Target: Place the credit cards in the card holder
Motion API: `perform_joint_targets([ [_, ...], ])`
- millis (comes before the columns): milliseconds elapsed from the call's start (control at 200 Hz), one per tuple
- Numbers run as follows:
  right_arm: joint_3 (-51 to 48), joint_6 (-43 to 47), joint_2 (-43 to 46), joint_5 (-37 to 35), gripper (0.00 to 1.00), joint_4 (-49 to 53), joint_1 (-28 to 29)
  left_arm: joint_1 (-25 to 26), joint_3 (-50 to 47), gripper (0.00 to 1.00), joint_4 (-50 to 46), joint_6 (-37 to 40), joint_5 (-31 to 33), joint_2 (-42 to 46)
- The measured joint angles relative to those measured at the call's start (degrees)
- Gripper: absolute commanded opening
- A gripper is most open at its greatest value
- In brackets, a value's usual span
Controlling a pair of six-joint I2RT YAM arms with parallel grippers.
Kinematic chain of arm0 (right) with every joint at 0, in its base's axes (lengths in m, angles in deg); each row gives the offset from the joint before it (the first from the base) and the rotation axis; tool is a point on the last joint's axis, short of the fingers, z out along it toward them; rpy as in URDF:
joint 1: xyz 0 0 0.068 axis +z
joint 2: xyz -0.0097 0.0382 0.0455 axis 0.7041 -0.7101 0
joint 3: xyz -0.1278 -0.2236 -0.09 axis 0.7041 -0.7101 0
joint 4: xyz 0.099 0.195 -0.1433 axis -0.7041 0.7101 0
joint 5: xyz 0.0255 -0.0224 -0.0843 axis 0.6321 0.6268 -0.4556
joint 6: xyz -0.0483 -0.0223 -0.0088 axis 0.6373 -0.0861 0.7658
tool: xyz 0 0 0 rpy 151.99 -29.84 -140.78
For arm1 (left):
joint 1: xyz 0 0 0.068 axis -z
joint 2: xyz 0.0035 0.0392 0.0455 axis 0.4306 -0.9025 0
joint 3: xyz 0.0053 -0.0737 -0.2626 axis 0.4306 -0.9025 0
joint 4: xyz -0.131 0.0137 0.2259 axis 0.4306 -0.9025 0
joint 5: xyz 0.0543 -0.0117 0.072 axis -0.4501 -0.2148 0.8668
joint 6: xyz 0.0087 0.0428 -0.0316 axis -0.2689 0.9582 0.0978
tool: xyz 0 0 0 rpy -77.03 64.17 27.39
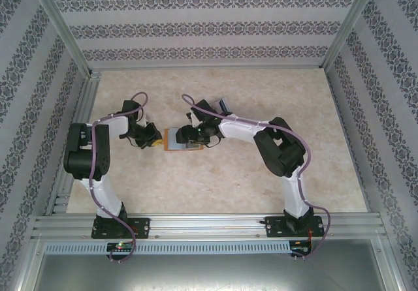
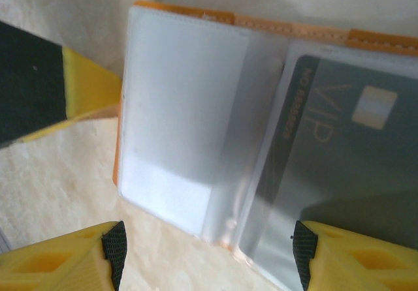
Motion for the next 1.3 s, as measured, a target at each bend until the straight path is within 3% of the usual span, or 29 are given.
perform_joint_targets([
  [300,-0.6,0.0,0.9,-0.9,0.71,0.9,-0.3,1.0,3.5,0.38,2.0,-0.1,4.8,-0.7],
  [555,0.5,0.7,2.6,-0.8,0.71,4.6,-0.5,0.8,9.0,0.56,-3.4,0.0,12.1,0.3],
  [864,0.5,1.5,10.8,-2.0,0.71,8.0,-1.8,0.0,19.2,0.59,-11.5,0.7,17.2,1.6],
  [1119,-0.9,3.1,15.6,-4.1,0.71,10.5,-5.0,0.0,29.8,0.60,-18.6,4.4,16.2,1.7],
  [1299,-2.9,4.0,18.6,-6.4,0.71,11.4,-7.3,0.0,30.0,0.60,-17.5,5.0,13.8,2.8],
])
